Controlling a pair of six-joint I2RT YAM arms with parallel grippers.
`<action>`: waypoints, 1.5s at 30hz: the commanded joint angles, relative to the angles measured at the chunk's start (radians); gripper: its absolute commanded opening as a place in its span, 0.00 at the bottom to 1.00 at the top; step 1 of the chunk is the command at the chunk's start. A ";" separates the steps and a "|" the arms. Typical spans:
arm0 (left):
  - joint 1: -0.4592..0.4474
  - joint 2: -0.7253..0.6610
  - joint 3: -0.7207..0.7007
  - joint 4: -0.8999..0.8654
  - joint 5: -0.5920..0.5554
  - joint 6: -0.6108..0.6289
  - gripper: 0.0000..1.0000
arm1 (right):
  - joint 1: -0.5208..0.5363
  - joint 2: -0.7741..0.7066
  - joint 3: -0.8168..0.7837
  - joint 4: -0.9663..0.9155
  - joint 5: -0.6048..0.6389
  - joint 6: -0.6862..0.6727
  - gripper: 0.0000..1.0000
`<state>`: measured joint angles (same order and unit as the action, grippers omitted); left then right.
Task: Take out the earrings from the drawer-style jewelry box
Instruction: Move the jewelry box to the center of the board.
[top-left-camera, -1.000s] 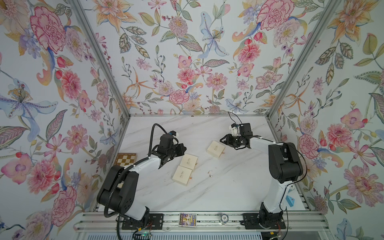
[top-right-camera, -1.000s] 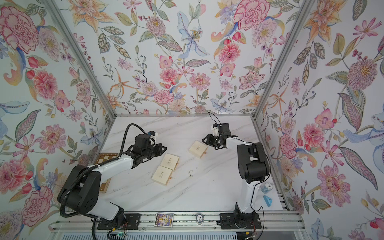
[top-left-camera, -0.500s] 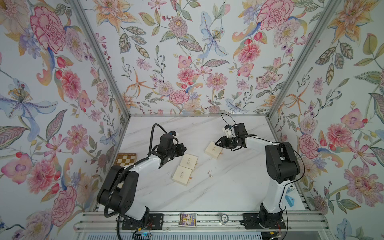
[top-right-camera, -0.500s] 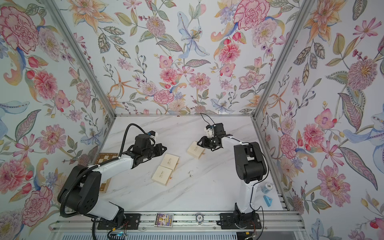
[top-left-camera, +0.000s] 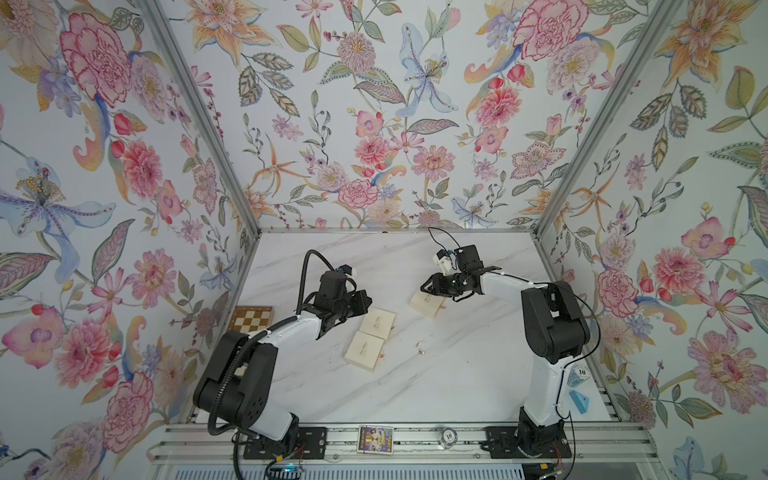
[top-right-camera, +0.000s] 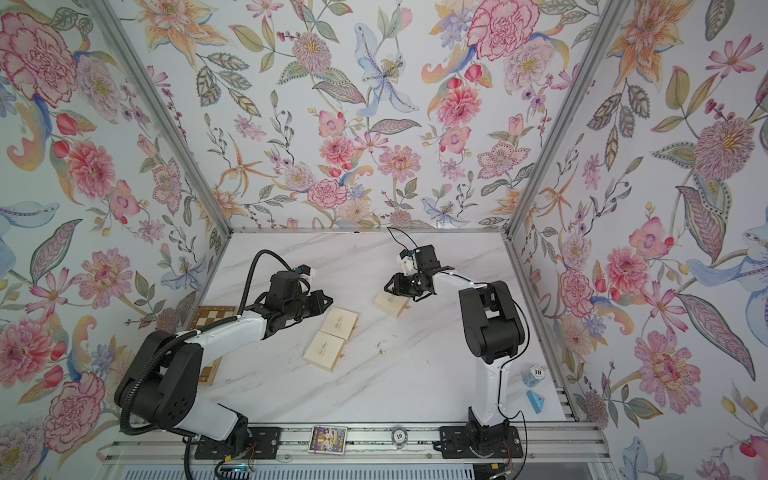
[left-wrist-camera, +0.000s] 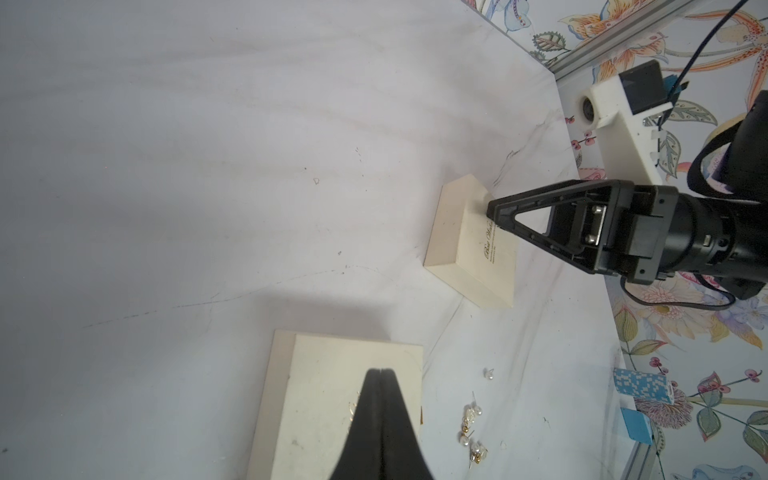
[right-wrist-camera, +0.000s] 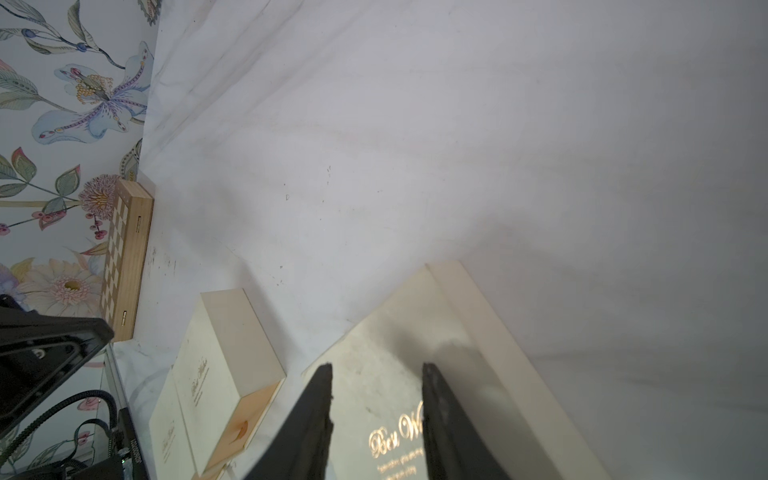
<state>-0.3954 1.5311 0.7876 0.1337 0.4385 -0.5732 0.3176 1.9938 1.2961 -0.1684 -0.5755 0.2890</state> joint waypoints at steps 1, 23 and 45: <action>0.000 -0.027 -0.005 -0.008 0.006 0.007 0.00 | -0.018 -0.027 -0.012 -0.042 0.069 -0.024 0.38; -0.001 -0.024 -0.001 -0.014 0.009 0.008 0.00 | -0.044 0.011 -0.024 -0.020 0.002 0.013 0.38; -0.001 -0.024 -0.019 -0.001 0.013 0.003 0.00 | 0.070 0.106 0.113 -0.140 -0.119 -0.135 0.38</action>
<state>-0.3954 1.5311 0.7860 0.1349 0.4389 -0.5732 0.3702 2.0720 1.3876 -0.2520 -0.6697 0.1928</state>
